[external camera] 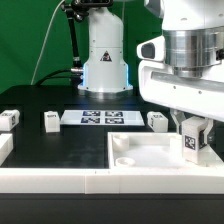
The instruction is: Assemble one leg
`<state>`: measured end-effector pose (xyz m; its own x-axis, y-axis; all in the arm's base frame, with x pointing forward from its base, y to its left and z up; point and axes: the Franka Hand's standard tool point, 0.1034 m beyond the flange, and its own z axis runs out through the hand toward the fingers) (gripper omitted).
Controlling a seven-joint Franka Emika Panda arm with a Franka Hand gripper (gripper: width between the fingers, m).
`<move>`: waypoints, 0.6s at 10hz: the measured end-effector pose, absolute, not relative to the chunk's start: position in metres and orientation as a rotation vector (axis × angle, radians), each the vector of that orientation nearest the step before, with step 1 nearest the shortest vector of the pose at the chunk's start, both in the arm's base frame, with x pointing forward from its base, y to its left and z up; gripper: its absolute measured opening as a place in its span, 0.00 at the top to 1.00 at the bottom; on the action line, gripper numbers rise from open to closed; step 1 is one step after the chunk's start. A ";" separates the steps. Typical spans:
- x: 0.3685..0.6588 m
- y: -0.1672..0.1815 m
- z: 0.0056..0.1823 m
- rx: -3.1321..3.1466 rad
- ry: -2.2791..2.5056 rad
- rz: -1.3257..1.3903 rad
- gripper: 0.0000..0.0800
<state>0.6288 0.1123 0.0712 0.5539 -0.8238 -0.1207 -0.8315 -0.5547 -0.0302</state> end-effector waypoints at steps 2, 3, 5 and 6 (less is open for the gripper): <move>0.628 0.113 0.071 -2.523 1.733 0.161 0.64; 0.628 0.114 0.071 -2.455 1.834 0.166 0.64; 0.628 0.115 0.071 -2.328 2.003 0.175 0.64; 0.628 0.115 0.071 -2.345 1.982 0.174 0.57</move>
Offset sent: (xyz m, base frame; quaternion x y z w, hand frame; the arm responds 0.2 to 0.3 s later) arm -0.0013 0.0028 -0.0004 -0.0101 0.0010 0.2550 0.9669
